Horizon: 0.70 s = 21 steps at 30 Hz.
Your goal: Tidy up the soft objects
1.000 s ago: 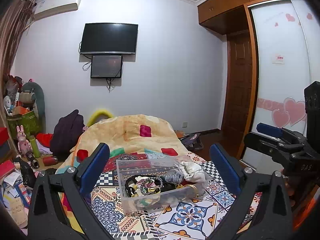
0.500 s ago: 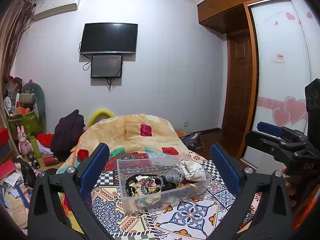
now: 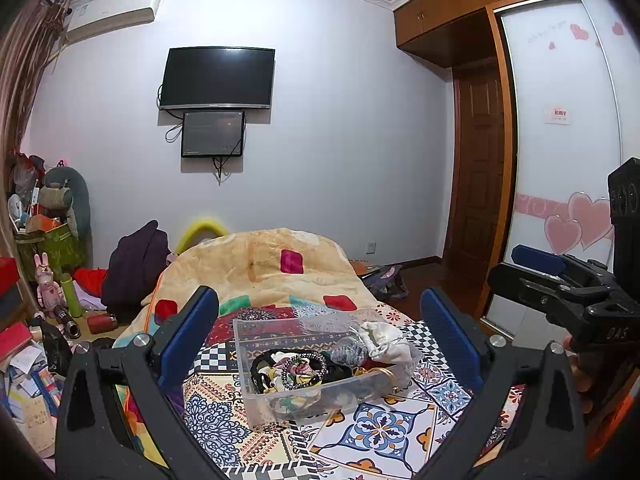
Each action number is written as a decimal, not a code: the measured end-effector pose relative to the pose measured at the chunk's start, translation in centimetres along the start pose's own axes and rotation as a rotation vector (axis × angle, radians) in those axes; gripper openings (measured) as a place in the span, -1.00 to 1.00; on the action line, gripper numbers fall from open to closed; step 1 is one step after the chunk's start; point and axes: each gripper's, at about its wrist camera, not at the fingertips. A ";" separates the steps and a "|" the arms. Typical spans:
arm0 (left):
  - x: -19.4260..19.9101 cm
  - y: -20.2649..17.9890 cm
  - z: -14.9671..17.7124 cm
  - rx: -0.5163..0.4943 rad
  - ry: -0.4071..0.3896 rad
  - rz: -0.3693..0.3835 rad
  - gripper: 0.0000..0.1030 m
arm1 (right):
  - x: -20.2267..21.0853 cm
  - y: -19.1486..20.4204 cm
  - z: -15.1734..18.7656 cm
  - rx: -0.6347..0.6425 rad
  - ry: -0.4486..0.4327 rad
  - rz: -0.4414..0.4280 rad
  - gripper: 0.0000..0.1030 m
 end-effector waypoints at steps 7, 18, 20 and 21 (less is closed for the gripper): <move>0.1 0.0 -0.1 -0.001 0.002 0.005 0.99 | 0.0 0.0 0.0 -0.001 0.001 0.000 1.00; 0.1 0.1 -0.3 0.004 0.011 0.011 0.99 | 0.0 0.0 0.0 -0.001 0.001 0.000 1.00; 0.1 0.2 -0.3 0.003 0.012 0.010 0.99 | 0.0 0.0 0.1 -0.001 0.001 0.000 1.00; 0.0 0.1 -0.3 0.002 0.013 0.011 0.99 | 0.0 0.0 0.1 -0.001 0.001 0.000 1.00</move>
Point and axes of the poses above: each gripper's, at about its wrist camera, not at the fingertips, and x roughly against the way its jaws point, y to its left, z to its underside, and after that the axes turned 8 degrees about y, right-handed
